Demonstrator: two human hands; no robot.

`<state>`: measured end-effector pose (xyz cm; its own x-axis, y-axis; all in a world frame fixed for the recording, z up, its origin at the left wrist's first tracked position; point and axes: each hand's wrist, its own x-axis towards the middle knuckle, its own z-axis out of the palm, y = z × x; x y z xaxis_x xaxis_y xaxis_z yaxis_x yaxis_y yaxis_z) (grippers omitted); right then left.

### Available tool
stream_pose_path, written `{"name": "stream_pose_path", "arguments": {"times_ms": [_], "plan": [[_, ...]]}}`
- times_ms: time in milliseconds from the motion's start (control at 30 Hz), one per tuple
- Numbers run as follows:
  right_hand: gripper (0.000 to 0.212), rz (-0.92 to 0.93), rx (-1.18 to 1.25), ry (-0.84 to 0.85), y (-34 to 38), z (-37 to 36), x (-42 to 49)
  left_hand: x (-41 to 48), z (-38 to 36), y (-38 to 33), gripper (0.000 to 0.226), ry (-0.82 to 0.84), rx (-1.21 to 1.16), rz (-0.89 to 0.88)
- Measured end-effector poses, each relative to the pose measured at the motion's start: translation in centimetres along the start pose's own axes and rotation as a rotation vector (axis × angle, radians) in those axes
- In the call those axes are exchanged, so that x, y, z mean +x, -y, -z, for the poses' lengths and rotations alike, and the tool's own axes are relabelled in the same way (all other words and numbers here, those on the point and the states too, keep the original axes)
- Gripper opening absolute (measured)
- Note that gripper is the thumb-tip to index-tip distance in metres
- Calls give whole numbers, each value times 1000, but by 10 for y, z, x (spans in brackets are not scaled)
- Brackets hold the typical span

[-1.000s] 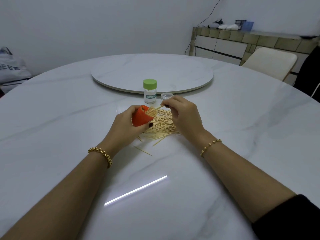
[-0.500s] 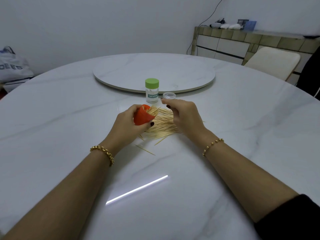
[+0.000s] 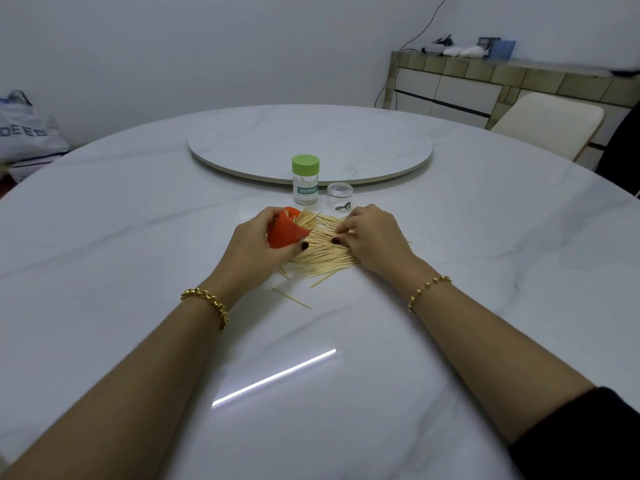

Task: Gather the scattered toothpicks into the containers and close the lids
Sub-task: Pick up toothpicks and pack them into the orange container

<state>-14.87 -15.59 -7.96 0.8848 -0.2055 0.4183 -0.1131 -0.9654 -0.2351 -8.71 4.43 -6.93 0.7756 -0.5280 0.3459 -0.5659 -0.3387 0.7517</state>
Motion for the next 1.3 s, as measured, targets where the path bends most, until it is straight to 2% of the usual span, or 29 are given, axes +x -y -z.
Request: {"name": "stream_pose_path", "arguments": {"times_ms": [333,433,567,833,1000,1133,1300], "plan": [[17,-38,74,-94,2,1,-3,1,-1,0,57,12,15,7],[17,-74,156,-183,2,1,-3,0,-1,-1,58,19,10,10],[15,-114,332,-275,6,5,-3,1,-1,0,57,14,0,8],[14,-233,828,-289,29,19,0,-1,-3,-2,56,37,2,-9],[12,-218,1066,-316,39,27,3,-1,-2,-3,54,37,-8,-16],[11,-220,1214,-308,45,29,4,-3,-4,-6,52,47,-13,-36],[12,-222,1278,-270,53,26,0,-3,-5,-7,51,45,-22,-64]]}}
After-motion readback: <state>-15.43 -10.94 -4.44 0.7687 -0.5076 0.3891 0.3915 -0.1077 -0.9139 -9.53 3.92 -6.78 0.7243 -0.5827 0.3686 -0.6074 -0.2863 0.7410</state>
